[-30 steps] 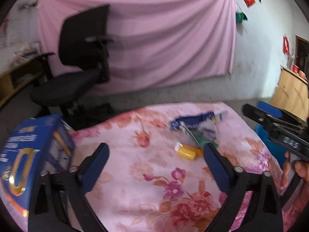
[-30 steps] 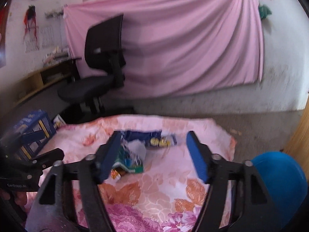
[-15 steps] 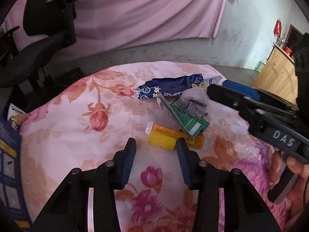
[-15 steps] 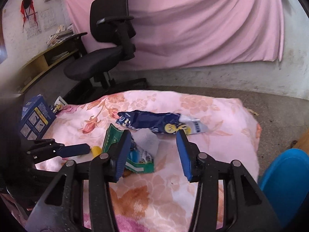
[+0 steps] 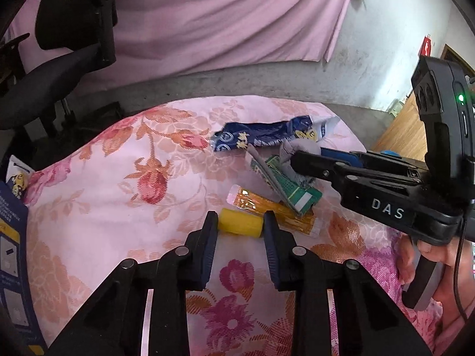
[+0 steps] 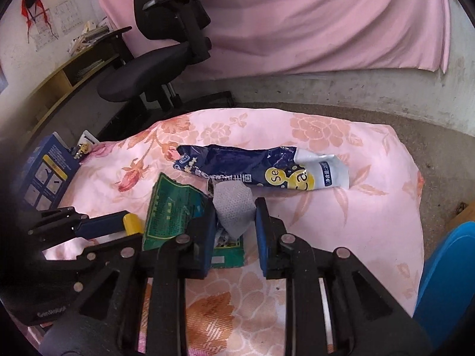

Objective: Collect trash
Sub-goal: 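Grasp the yellow cylinder with the left gripper while the right gripper grasps the grey cloth, then carry the yellow cylinder and grey cloth over the blue basin and release both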

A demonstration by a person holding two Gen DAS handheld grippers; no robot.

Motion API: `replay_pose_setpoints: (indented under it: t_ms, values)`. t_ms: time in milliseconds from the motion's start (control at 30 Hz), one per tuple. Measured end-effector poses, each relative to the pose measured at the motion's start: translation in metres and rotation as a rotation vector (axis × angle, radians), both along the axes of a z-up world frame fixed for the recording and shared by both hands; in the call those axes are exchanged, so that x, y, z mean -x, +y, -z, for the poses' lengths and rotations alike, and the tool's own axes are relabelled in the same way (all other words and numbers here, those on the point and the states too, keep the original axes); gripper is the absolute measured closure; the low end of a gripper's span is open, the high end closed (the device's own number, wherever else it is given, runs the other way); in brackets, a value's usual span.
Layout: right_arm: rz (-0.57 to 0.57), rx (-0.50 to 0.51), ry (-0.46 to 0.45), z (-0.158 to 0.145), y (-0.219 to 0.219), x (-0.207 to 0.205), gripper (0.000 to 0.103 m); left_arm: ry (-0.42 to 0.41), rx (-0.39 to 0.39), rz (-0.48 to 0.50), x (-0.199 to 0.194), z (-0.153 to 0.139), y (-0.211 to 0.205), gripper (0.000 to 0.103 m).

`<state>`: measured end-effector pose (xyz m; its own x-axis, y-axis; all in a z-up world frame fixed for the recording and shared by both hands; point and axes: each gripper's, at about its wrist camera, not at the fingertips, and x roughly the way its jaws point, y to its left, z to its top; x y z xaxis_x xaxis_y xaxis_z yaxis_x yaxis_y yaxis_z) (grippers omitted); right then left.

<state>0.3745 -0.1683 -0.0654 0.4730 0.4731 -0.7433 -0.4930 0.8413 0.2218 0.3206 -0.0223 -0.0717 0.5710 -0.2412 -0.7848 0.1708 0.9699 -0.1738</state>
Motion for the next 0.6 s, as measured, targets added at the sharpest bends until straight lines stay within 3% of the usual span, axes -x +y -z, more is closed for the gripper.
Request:
replay_pose_setpoints:
  t_ms: [233,600]
  values:
    - [0.006,-0.024,-0.089,-0.016,-0.005,0.020,0.050,-0.108,0.021,-0.087,0.022,-0.017,0.016,0.077]
    - [0.136,-0.161,-0.464,-0.070,-0.045,0.082,0.050,-0.509,0.010,-0.174,0.073,-0.081,-0.003,0.077]
